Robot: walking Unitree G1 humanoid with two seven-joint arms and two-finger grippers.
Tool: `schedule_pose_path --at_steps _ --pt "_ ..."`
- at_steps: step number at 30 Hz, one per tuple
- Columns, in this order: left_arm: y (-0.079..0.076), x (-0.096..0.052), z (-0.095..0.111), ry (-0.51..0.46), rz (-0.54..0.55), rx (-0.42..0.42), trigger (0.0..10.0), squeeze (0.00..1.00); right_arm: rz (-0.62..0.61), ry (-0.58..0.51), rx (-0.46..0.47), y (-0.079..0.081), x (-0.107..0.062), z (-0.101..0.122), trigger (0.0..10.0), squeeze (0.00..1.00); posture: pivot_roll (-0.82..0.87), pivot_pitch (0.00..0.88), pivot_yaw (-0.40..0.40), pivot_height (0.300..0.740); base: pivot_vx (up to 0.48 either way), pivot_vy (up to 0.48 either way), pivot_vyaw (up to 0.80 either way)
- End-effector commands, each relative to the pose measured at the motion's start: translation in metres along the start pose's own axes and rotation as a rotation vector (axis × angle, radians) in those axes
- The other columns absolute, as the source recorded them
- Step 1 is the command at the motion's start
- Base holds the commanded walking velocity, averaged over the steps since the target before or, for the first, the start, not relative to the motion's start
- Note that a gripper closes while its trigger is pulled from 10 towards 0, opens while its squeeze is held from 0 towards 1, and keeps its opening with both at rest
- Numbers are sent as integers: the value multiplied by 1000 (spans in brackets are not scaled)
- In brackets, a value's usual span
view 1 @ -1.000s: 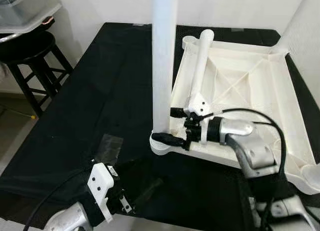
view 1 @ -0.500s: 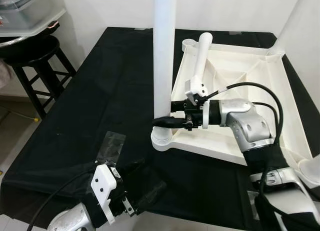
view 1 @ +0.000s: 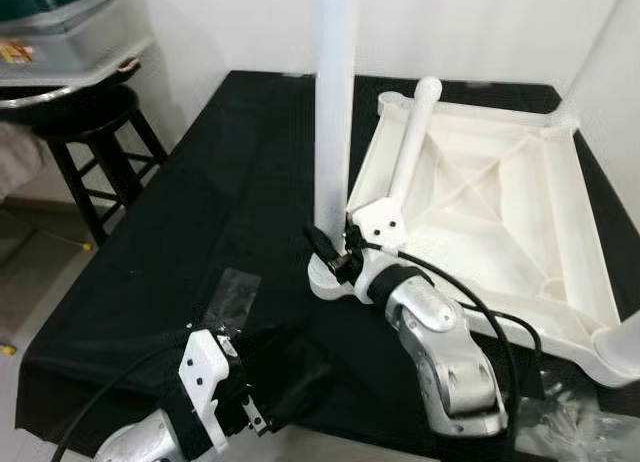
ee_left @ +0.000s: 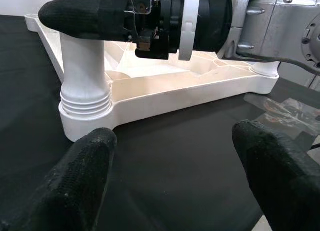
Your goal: Building children table
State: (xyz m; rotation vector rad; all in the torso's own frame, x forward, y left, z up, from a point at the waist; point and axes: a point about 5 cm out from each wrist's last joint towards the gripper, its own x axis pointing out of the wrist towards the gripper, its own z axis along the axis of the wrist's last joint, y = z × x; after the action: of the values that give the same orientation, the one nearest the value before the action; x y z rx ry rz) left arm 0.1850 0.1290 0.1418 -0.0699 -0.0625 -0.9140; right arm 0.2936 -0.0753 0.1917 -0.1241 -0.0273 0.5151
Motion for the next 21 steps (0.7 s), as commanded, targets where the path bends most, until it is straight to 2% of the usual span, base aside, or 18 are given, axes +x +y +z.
schedule_pose_path --at_steps 1,3,4,9,10,11,12,13,14,15,17,21 --pt "4 -1 -5 34 -4 -3 10000 0 -6 226 3 -4 -3 -41 0 0 -19 206 13 740 0 0 0" --pt "4 -1 -5 34 -4 -3 10000 0 -6 226 3 -4 -3 -41 0 0 -19 206 13 740 0 0 0" --pt "5 0 -5 32 0 -1 10000 0 8 230 0 -5 0 -40 10000 0 -20 203 15 740 0 0 0" --pt "5 1 -5 30 4 0 10000 0 40 235 1 -4 2 -39 10000 0 -19 200 14 740 0 0 0" --pt "5 2 -5 29 5 -2 10000 0 113 170 12 -7 9 -25 10000 1000 -16 193 10 740 0 0 0" --pt "5 2 -6 29 4 -5 10000 0 223 78 -13 -11 15 -10 10000 1000 -17 187 10 740 0 0 0" --pt "5 2 -6 29 4 -5 10000 0 223 78 -13 -11 15 -10 10000 1000 -17 187 10 740 0 0 0" --pt "4 3 -6 29 1 -7 10000 0 362 11 -16 -13 16 2 10000 659 -18 185 7 740 0 0 0" --pt "4 3 -6 29 1 -7 10000 0 362 11 -16 -13 16 2 10000 659 -18 185 7 740 0 0 0" --pt "4 4 -7 28 -1 -9 10000 0 459 -26 -26 -15 15 8 10000 0 -18 183 7 740 0 0 0" --pt "2 7 -7 26 -4 -9 10000 0 597 -7 -88 -27 17 7 10000 0 -11 174 -6 740 0 0 0" --pt "1 9 -8 25 -5 -8 10000 0 669 13 -97 -34 20 6 10000 0 -9 171 -13 740 0 0 0"
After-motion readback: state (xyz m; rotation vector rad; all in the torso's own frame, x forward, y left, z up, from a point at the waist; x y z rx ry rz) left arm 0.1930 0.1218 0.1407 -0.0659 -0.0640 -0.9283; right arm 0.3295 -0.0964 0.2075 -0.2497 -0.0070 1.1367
